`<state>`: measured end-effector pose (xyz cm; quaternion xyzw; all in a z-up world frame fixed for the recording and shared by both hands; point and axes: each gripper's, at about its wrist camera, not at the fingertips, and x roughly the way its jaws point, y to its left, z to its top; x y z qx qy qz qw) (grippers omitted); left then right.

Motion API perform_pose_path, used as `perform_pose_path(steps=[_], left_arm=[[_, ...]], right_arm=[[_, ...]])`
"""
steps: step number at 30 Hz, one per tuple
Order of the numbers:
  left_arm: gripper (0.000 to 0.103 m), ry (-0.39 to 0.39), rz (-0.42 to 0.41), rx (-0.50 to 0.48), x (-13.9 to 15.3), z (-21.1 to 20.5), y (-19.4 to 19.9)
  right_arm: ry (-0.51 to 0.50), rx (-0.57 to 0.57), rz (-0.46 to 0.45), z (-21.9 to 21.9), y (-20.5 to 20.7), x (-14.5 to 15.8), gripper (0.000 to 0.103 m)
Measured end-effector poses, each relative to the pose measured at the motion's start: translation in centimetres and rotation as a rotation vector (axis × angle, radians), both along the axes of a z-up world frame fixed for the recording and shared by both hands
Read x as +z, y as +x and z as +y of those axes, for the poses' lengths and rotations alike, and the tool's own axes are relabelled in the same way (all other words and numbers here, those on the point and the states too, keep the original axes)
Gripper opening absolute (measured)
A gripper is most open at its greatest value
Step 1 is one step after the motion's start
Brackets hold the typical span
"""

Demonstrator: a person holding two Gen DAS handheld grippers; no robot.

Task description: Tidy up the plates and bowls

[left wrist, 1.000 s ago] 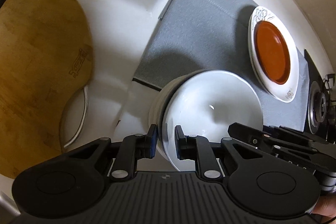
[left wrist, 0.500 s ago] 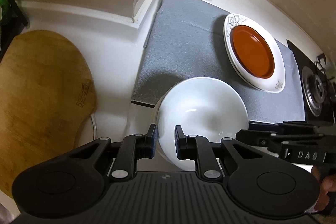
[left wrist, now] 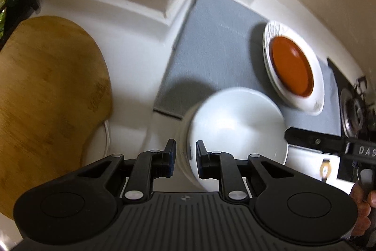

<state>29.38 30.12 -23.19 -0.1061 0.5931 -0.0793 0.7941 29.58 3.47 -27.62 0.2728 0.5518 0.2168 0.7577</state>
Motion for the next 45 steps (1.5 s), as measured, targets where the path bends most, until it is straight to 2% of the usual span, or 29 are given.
perform_pose_path(steps=[2, 5, 14, 15, 16, 17, 18, 19, 23, 27, 32, 34, 35, 37, 41, 45], left_arm=[[0.02, 0.0, 0.002, 0.004, 0.1, 0.3, 0.4], [0.02, -0.006, 0.01, -0.007, 0.0, 0.2, 0.5], [0.022, -0.05, 0.029, 0.003, -0.4, 0.2, 0.3], [0.023, -0.048, 0.029, 0.003, -0.4, 0.2, 0.2], [0.023, -0.049, 0.032, 0.004, -0.6, 0.3, 0.3], [0.024, -0.057, 0.039, 0.007, -0.8, 0.4, 0.3], [0.024, -0.068, 0.05, 0.012, -1.1, 0.5, 0.5], [0.029, -0.078, 0.064, 0.018, -1.4, 0.7, 0.7], [0.043, -0.111, 0.131, 0.021, -3.4, 1.0, 1.4], [0.047, -0.181, 0.216, 0.041, -5.9, 1.0, 1.7], [0.058, -0.221, 0.244, 0.049, -7.1, 0.7, 1.8], [0.055, -0.207, 0.239, 0.036, -6.9, 0.5, 1.9], [0.046, -0.2, 0.228, 0.026, -6.6, 0.4, 1.8], [0.042, -0.165, 0.197, -0.009, -5.8, -0.2, 1.8], [0.041, -0.095, 0.149, -0.049, -4.7, -1.6, 1.7], [0.041, -0.035, 0.12, -0.077, -3.9, -2.8, 1.6]], right_arm=[[0.001, 0.022, 0.008, 0.1, 0.7, -0.4, 0.028], [0.07, 0.005, 0.045, -0.3, 1.2, -1.5, 0.022], [0.108, -0.027, 0.07, -0.8, 1.4, -3.1, 0.02], [0.114, -0.035, 0.077, -0.9, 1.4, -3.3, 0.022], [0.115, -0.048, 0.091, -1.0, 1.4, -3.5, 0.034], [0.113, -0.061, 0.114, -1.1, 1.4, -3.8, 0.038], [0.116, -0.066, 0.129, -1.3, 1.2, -4.0, 0.047], [0.126, -0.063, 0.137, -1.3, 1.1, -4.2, 0.051], [0.158, -0.056, 0.17, -0.9, 0.8, -5.4, 0.057], [0.197, -0.068, 0.234, -0.4, 0.8, -7.3, 0.061], [0.219, -0.069, 0.293, 0.6, 0.5, -9.5, 0.071], [0.224, -0.083, 0.297, 0.5, 0.3, -9.8, 0.071], [0.223, -0.081, 0.295, 0.6, 0.2, -9.7, 0.069], [0.206, -0.06, 0.27, 0.6, 0.0, -9.2, 0.064], [0.229, -0.083, 0.269, -0.1, -0.4, -9.3, 0.059], [0.208, -0.077, 0.261, -0.3, -0.5, -8.7, 0.049]])
